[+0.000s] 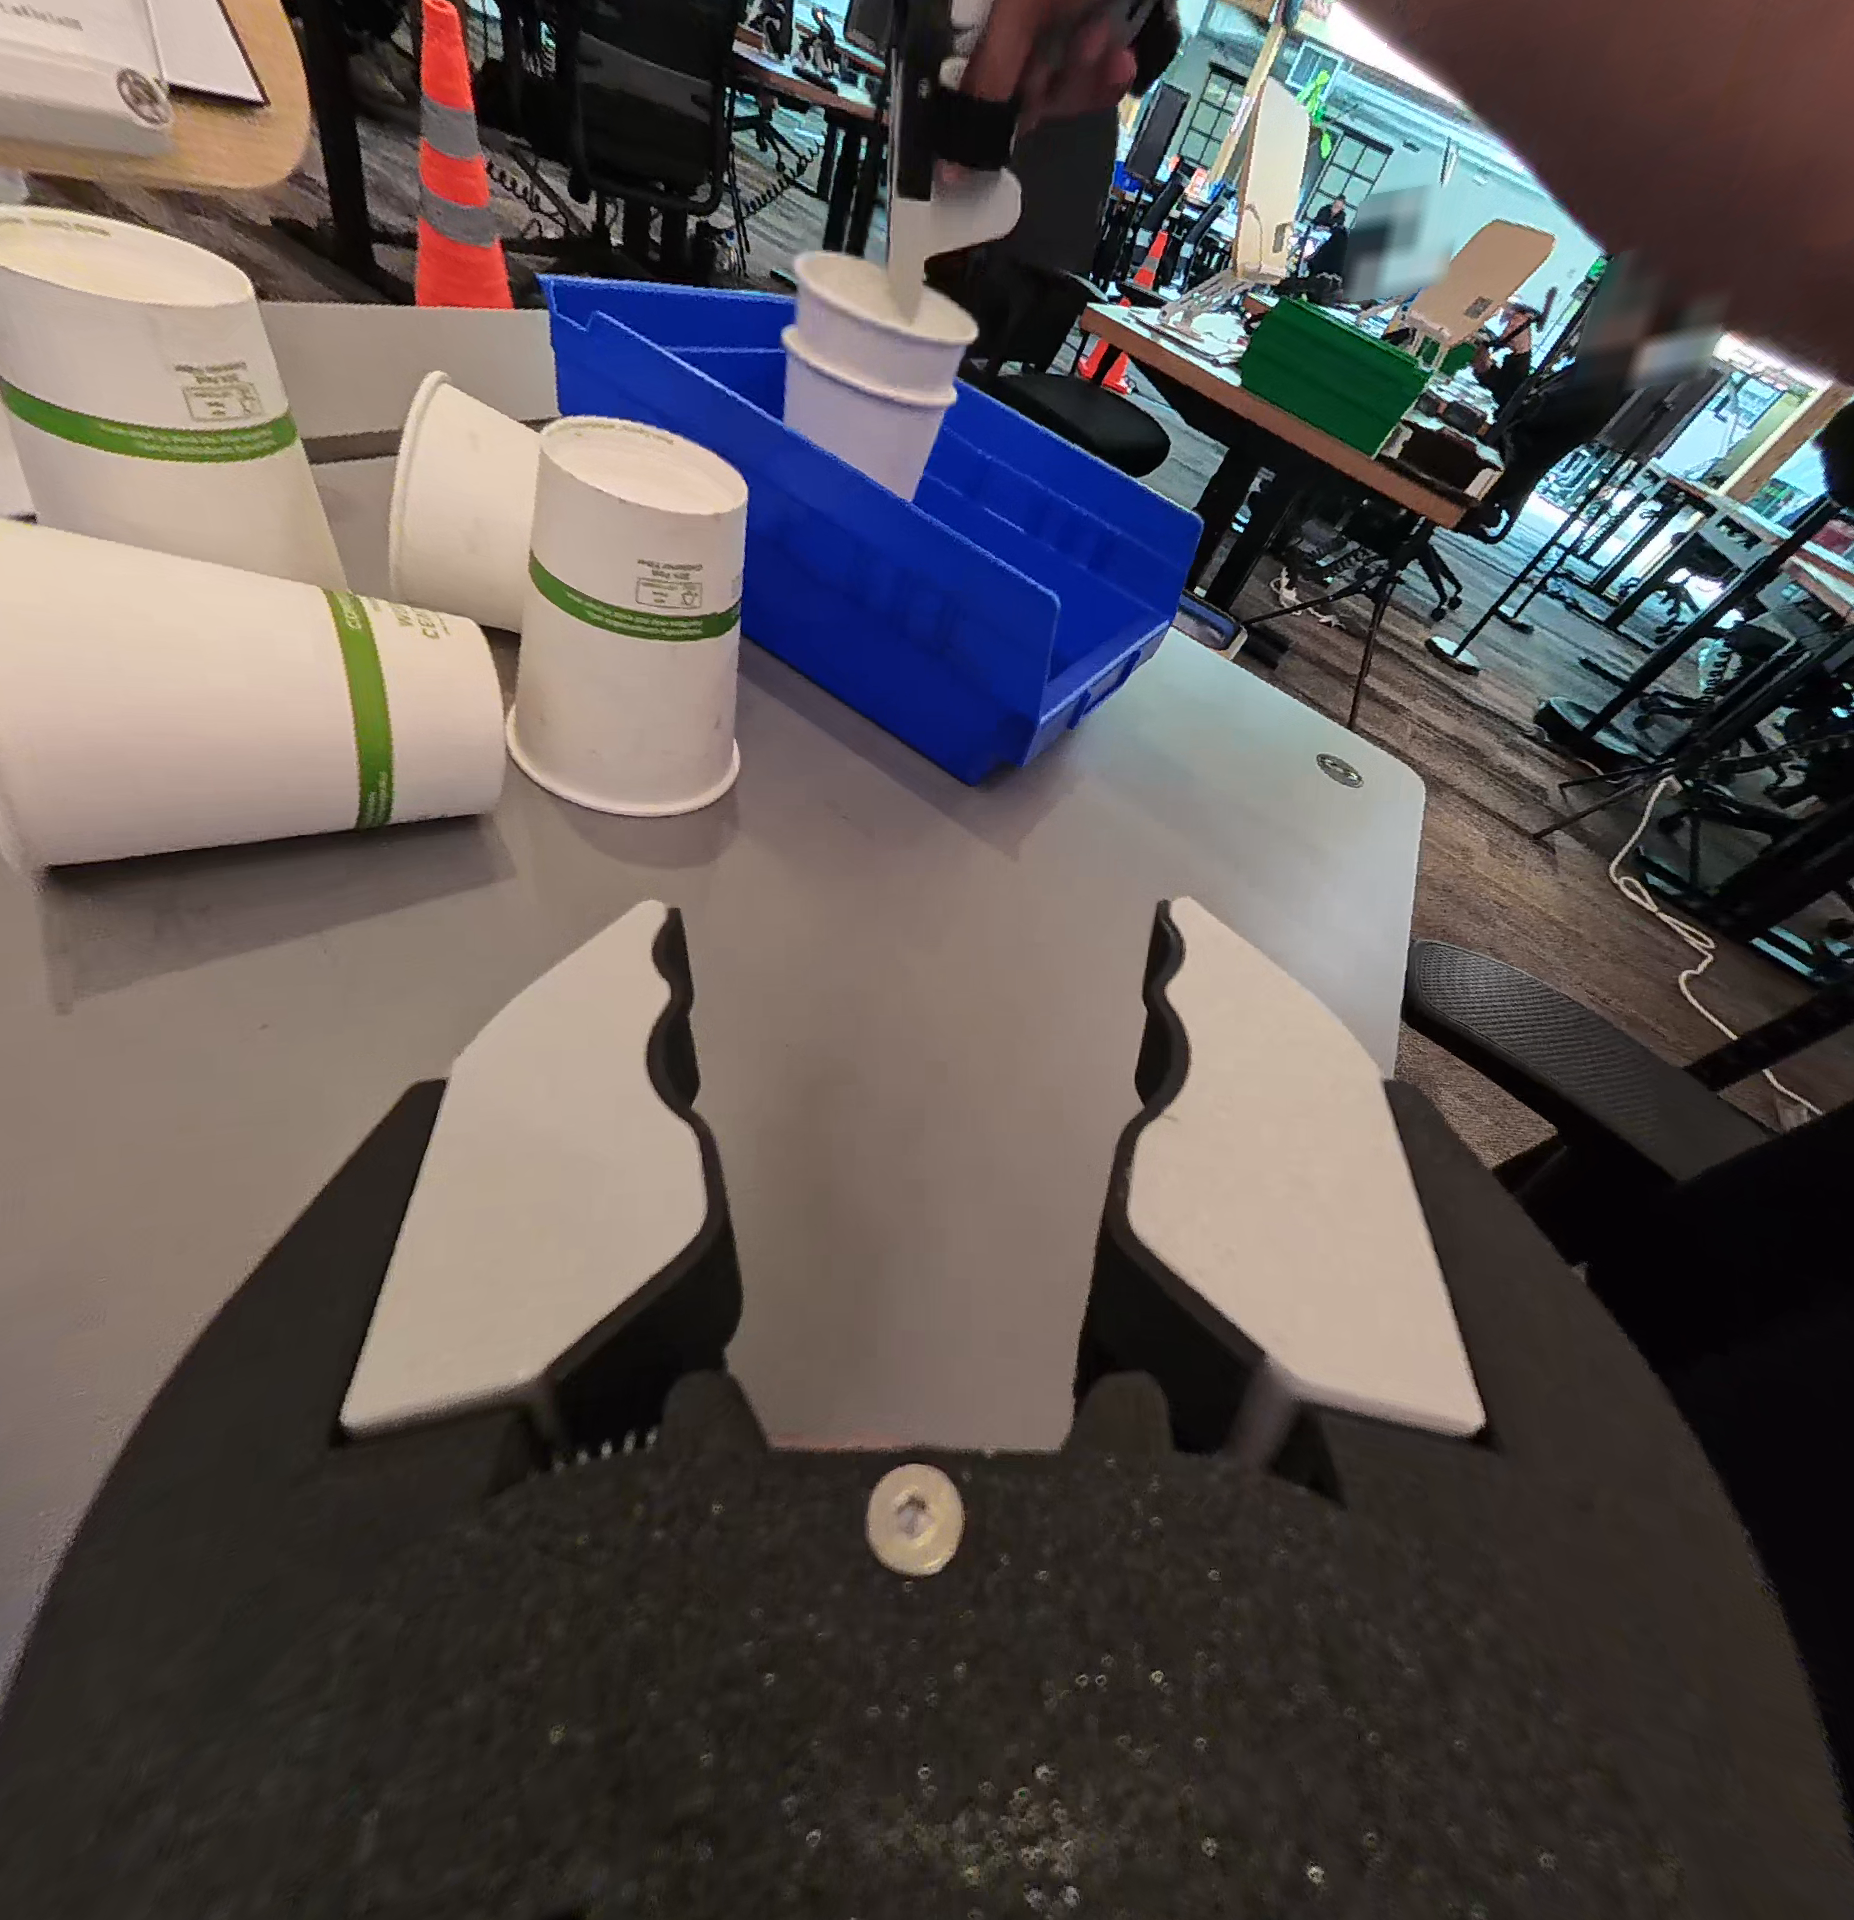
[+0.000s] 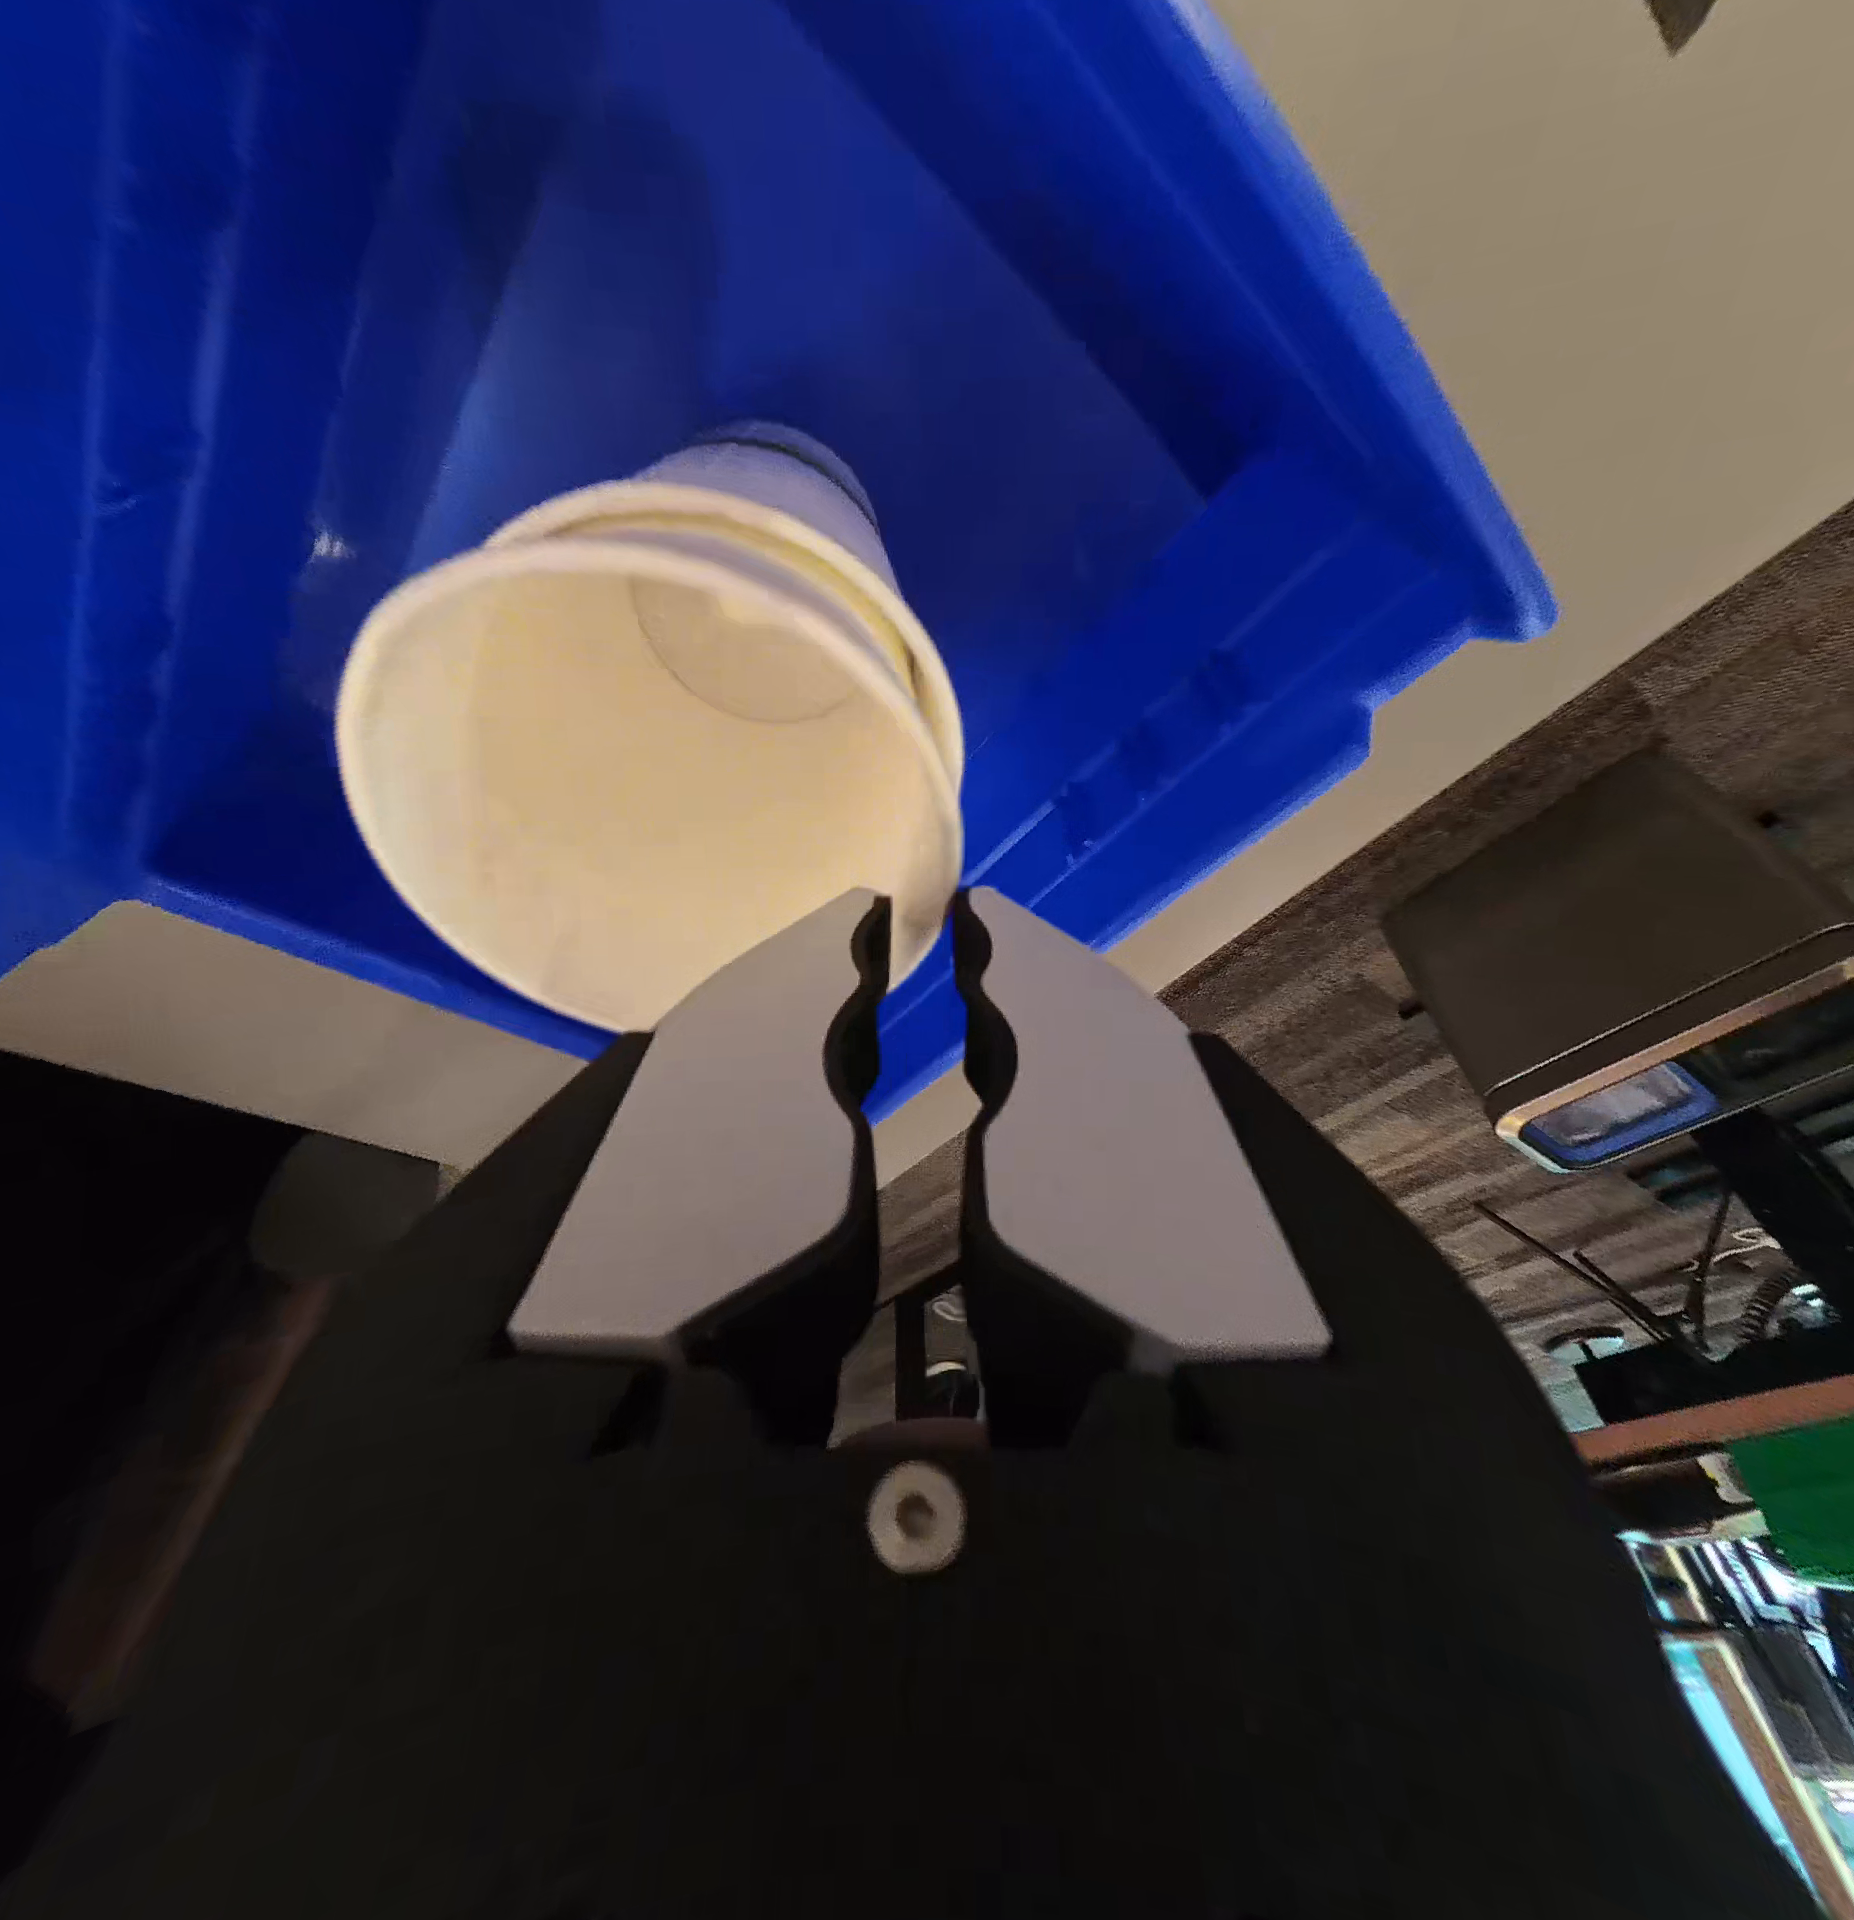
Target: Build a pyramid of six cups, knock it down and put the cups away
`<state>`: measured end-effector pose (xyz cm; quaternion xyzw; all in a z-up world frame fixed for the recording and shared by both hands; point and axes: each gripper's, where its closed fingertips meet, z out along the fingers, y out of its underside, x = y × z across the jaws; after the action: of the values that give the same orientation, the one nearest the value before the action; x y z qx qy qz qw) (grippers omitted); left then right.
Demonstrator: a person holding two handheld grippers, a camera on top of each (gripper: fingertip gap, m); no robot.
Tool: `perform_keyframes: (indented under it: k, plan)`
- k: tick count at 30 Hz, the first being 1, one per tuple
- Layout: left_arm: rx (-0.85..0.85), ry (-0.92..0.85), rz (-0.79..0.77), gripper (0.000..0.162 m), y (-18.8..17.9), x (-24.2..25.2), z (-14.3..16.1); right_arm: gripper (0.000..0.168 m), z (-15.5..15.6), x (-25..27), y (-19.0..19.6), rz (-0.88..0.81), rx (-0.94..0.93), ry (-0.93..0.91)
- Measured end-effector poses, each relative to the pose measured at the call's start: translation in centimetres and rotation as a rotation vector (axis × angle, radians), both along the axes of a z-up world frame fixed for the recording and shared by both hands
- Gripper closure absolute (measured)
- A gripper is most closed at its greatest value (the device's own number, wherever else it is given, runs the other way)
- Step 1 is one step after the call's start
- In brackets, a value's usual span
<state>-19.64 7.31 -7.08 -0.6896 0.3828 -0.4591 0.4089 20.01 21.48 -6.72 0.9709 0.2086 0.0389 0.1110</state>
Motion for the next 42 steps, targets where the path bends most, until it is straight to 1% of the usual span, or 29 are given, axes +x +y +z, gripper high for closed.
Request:
perform_keyframes:
  k: [3,5,6,7,9,10,11,12,13,14,15,17,18,20,22,23,25,27,29,31,32,34,37,39,42]
  plan:
    - [0.002,0.011,-0.003,0.079,0.1,0.1,-0.4,0.152,-0.2,-0.1,-0.1,0.036,0.011,-0.006]
    - [0.001,0.021,-0.004,0.079,0.1,0.1,-0.6,0.149,0.8,-0.3,0.1,0.051,0.061,0.007]
    - [0.002,0.019,0.000,0.079,0.2,0.0,-0.6,0.148,1.8,-0.7,0.4,0.053,0.114,0.020]
    - [-0.001,0.018,0.000,0.079,0.2,0.0,-0.7,0.147,3.1,-1.2,0.9,0.059,0.194,0.030]
    - [-0.011,0.027,0.002,0.078,0.3,-0.1,-0.9,0.142,6.4,-3.6,1.8,0.108,0.450,0.077]
    - [-0.014,0.025,0.008,0.079,0.5,-0.1,-1.0,0.140,8.2,-6.0,1.6,0.138,0.599,0.151]
    - [-0.020,0.025,0.017,0.079,0.7,-0.2,-1.1,0.140,9.9,-9.0,0.8,0.163,0.746,0.265]
    - [-0.027,0.026,0.026,0.079,0.9,-0.2,-1.2,0.137,11.1,-12.1,-0.6,0.182,0.872,0.392]
    - [-0.037,0.027,0.035,0.079,1.1,-0.2,-1.4,0.129,11.5,-15.1,-2.5,0.193,0.956,0.510]
    - [-0.049,0.024,0.040,0.079,1.2,-0.2,-1.6,0.126,11.1,-17.9,-4.7,0.203,1.004,0.619]
    - [-0.065,0.022,0.042,0.079,1.3,-0.1,-1.8,0.122,10.1,-20.3,-6.7,0.212,1.022,0.687]
    - [-0.099,0.021,0.058,0.079,1.5,-0.2,-2.3,0.114,6.7,-24.1,-9.9,0.211,1.018,0.750]
    - [-0.115,0.012,0.066,0.079,1.5,-0.2,-2.4,0.106,4.8,-25.7,-11.2,0.203,0.995,0.758]
    - [-0.154,0.000,0.081,0.079,1.6,-0.2,-2.5,0.106,1.8,-28.4,-12.8,0.180,1.020,0.782]
    - [-0.180,-0.015,0.099,0.079,1.7,-0.4,-2.6,0.099,-1.2,-30.1,-14.1,0.176,1.028,0.759]
    - [-0.187,-0.019,0.102,0.079,1.6,-0.5,-2.6,0.101,-2.3,-30.7,-14.7,0.187,1.034,0.743]
    - [-0.182,-0.009,0.108,0.079,1.5,-0.8,-2.7,0.097,-3.8,-30.5,-14.9,0.213,1.036,0.661]
    - [-0.168,0.007,0.116,0.079,1.3,-1.2,-2.8,0.095,-3.5,-30.5,-14.4,0.202,1.033,0.656]
    - [-0.155,0.013,0.131,0.079,1.0,-1.5,-2.8,0.092,-2.2,-30.5,-12.7,0.200,1.019,0.623]
    - [-0.153,0.016,0.148,0.080,0.6,-1.8,-2.8,0.095,-0.2,-31.3,-10.0,0.275,1.016,0.544]
    - [-0.159,0.016,0.145,0.080,0.3,-1.8,-2.9,0.098,0.3,-31.9,-8.3,0.311,0.981,0.496]
    - [-0.173,0.022,0.131,0.080,-0.3,-1.7,-3.2,0.096,0.6,-33.7,-4.6,0.373,0.884,0.420]
    - [-0.177,0.050,0.102,0.080,-0.9,-1.3,-3.9,0.087,-0.8,-36.3,1.1,0.407,0.696,0.326]
    - [-0.167,0.079,0.085,0.079,-1.1,-1.1,-4.4,0.082,-2.3,-37.0,4.6,0.424,0.609,0.220]
    - [-0.142,0.111,0.070,0.079,-1.5,-1.0,-4.8,0.073,-5.1,-37.8,7.0,0.437,0.459,0.144]
